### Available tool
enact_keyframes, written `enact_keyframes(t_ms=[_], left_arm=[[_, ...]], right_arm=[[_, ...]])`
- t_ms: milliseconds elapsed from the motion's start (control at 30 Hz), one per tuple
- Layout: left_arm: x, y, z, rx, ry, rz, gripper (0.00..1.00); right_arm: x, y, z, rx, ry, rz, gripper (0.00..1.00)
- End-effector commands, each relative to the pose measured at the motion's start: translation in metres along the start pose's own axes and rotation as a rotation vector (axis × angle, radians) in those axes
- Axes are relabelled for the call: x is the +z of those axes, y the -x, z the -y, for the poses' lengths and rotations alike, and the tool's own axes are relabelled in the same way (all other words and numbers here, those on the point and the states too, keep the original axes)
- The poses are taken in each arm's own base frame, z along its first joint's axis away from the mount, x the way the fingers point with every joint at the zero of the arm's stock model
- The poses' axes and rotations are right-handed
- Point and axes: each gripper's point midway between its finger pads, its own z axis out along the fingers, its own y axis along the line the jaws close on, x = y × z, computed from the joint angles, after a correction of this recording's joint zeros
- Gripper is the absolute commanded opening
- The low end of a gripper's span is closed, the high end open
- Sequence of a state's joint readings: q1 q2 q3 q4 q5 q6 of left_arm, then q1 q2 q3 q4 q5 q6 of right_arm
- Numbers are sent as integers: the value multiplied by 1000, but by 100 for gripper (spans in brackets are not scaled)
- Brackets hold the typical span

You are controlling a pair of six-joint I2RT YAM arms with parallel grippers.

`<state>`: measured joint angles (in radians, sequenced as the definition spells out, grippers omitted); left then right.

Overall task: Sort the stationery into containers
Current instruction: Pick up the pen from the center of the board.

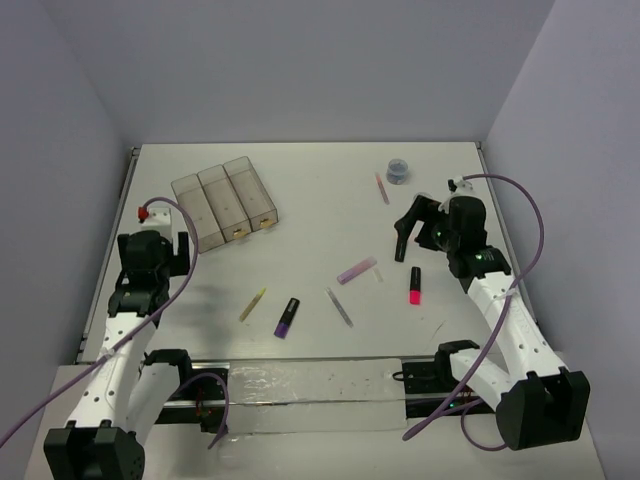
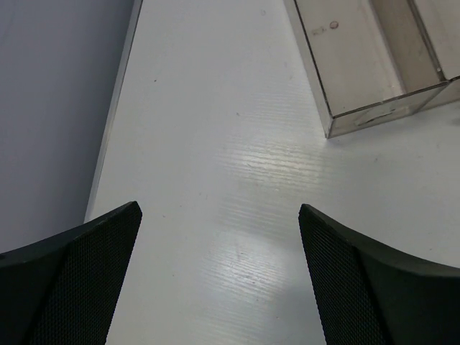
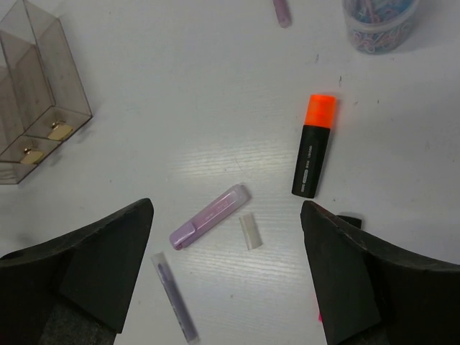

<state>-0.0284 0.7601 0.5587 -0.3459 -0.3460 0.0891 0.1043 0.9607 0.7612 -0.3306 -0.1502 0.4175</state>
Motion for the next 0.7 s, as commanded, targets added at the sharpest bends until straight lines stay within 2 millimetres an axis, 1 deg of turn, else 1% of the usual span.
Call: enact_keyframes(t_ms=[0,33,67,100,133,167,200,233,267,300,333,367,400,433,467,567,667], left_arm=[[-18,56,20,-20,-176,129,99],[-17,46,22,-9,-182,87,99],[-21,46,31,84,-259,78,99],[-36,48,56,174,-448,57,99],[-45,52,70,171,-553,22,98],[-48,63,78,160,-605,21,98],[-57,72,83,153,-650,-10,94],[-61,70,92,160,-699,-63,91],[-55,60,103,177,-733,-155,89],[-59,46,124,240,-785,-250,89],[-64,36,139,300,-808,-300,89],[-66,28,149,350,-814,-334,90],[-69,21,158,398,-817,-360,93],[-77,9,175,463,-857,-393,97],[-80,2,186,496,-881,-415,99],[-78,-16,207,544,-923,-479,99],[-82,-30,220,549,-975,-545,99]], right_arm=[[-9,1,-15,0,70,-13,91],[-9,0,-15,1,68,-19,91],[-9,-3,-15,4,70,-35,91],[-10,-5,-14,2,64,-55,90],[-11,-8,-13,3,58,-67,90],[-12,-10,-12,4,54,-75,90],[-13,-10,-13,3,54,-76,90],[-14,-11,-12,5,51,-79,90],[-15,-11,-12,6,48,-77,90],[-17,-11,-11,7,44,-67,90],[-19,-11,-11,7,40,-59,90],[-19,-12,-10,8,36,-55,90],[-20,-12,-8,5,31,-47,90],[-20,-14,-4,4,12,-42,90],[-20,-14,-1,3,-1,-43,90],[-20,-18,4,-2,-25,-55,90],[-21,-22,8,-6,-41,-69,90]])
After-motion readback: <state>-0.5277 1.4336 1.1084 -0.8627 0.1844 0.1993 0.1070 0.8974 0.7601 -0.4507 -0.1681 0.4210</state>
